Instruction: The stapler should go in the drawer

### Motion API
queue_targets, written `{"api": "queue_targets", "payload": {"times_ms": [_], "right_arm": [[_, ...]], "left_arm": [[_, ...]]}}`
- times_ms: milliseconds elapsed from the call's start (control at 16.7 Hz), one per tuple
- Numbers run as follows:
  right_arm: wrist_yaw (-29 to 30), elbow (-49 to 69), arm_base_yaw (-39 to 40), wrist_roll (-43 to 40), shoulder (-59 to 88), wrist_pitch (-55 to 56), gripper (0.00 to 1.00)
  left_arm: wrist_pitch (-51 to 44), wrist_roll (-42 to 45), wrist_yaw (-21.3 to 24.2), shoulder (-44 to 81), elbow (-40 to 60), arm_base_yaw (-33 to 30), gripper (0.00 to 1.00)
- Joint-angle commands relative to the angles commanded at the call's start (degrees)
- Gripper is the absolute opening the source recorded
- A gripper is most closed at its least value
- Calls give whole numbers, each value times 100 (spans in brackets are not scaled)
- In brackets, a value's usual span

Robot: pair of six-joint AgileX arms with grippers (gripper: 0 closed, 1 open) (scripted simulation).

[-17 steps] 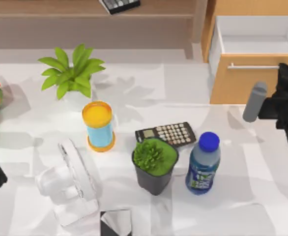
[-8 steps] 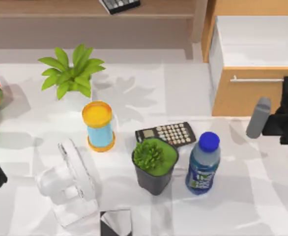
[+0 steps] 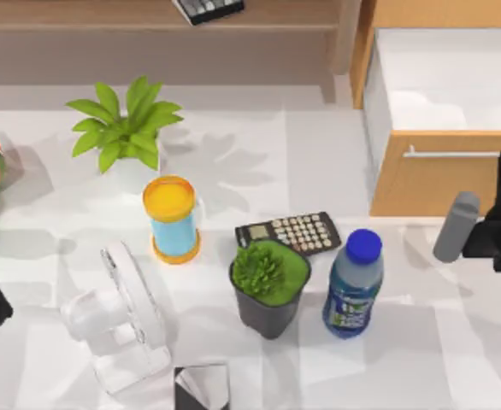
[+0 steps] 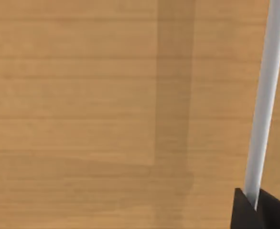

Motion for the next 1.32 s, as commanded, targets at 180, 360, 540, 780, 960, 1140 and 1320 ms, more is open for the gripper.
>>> {"api": "queue_targets", "payload": {"times_ms": [180,360,540,780,960,1140,1320], "right_arm": [[0,0,0,0,0,0,23],[0,0,0,0,0,0,45],[0,0,0,0,0,0,68],[0,0,0,0,0,0,98],[0,0,0,0,0,0,100],[0,0,0,0,0,0,100],[-1,10,-4,0,1,-1,100]], "left_arm": [[0,0,0,0,0,0,100],[0,0,0,0,0,0,100],[0,0,0,0,0,0,100],[0,0,0,0,0,0,100],[0,0,0,0,0,0,100],[0,0,0,0,0,0,100],[0,0,0,0,0,0,100]]}}
